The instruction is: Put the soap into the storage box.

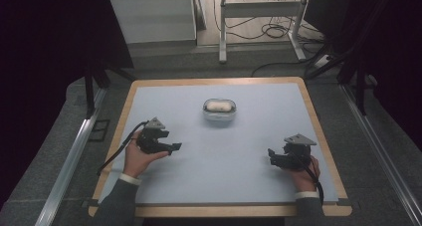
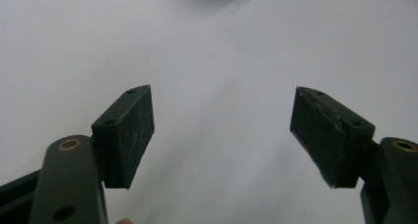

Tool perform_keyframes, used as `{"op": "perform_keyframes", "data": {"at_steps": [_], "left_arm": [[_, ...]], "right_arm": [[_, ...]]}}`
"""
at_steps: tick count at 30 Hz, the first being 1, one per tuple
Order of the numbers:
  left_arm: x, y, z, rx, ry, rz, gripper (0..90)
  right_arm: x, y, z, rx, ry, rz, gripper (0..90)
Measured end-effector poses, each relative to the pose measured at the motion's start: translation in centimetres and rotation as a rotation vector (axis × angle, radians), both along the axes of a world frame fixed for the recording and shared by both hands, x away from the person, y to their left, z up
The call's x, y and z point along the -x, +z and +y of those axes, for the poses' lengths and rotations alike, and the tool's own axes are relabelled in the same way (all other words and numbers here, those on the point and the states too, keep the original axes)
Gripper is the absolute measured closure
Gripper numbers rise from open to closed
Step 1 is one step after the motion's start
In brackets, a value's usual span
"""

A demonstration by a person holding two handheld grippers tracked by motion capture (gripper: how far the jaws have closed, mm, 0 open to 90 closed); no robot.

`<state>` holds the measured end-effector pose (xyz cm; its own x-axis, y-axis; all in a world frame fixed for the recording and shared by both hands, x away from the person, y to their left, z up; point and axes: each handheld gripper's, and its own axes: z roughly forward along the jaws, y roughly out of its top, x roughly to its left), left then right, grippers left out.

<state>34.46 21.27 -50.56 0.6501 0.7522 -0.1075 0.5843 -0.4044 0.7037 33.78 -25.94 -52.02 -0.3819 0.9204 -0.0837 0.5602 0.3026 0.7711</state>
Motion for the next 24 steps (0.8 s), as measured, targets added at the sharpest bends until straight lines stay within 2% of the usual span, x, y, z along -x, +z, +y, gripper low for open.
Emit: {"op": "perform_keyframes", "data": {"at_steps": [2, 3, 4, 5, 7, 8, 9, 11, 13, 15, 17, 21, 22, 23, 24], "left_arm": [[0.4, -0.4, 0.5, 0.003, 0.013, 0.000, 24.6], [1.2, -1.1, 1.5, 0.018, 0.042, -0.004, 24.5], [1.2, -1.1, 1.5, 0.018, 0.042, -0.004, 24.4], [2.1, -1.7, 2.3, 0.033, 0.060, -0.006, 24.4], [2.5, -2.0, 2.6, 0.038, 0.066, -0.003, 24.1], [2.8, -2.2, 2.8, 0.025, 0.074, -0.007, 24.1], [3.1, -2.3, 3.2, 0.003, 0.068, 0.006, 23.5], [3.3, -2.3, 3.4, 0.005, 0.073, 0.001, 23.2], [3.9, -2.2, 4.0, 0.045, 0.091, -0.005, 23.3], [4.2, -2.2, 4.2, 0.027, 0.098, -0.011, 23.4], [4.3, -2.1, 4.2, 0.033, 0.096, -0.015, 23.4], [4.1, -2.1, 4.0, 0.078, 0.079, -0.012, 23.2], [4.1, -2.2, 4.0, 0.075, 0.079, -0.012, 23.2], [3.9, -2.4, 3.8, 0.050, 0.080, -0.009, 22.5], [3.9, -2.4, 3.8, 0.050, 0.080, -0.009, 22.2]], "right_arm": [[0.0, 0.0, 0.1, 0.002, 0.001, -0.003, 10.1], [0.0, 0.0, 0.1, 0.004, 0.001, -0.002, 10.1], [0.0, 0.0, 0.1, 0.004, 0.001, -0.002, 10.1], [0.0, 0.0, 0.2, 0.006, 0.002, -0.003, 10.1], [0.0, 0.0, 0.2, 0.008, 0.002, -0.002, 10.1], [0.0, 0.0, 0.2, 0.008, 0.002, -0.002, 10.1], [0.0, -0.1, 0.3, 0.012, 0.002, -0.001, 10.1], [0.0, -0.1, 0.4, 0.010, 0.003, -0.001, 10.1], [0.0, -0.1, 0.4, 0.014, 0.007, -0.001, 10.1], [0.0, 0.0, 0.3, 0.010, 0.004, -0.004, 10.1], [0.0, 0.0, 0.3, 0.011, 0.003, -0.006, 10.1], [0.0, 0.0, 0.4, 0.018, 0.004, -0.004, 10.1], [0.0, 0.0, 0.4, 0.018, 0.004, -0.004, 10.1], [-0.1, -0.1, 0.4, 0.019, 0.007, -0.003, 10.1], [-0.1, -0.1, 0.4, 0.019, 0.007, -0.003, 10.1]]}}
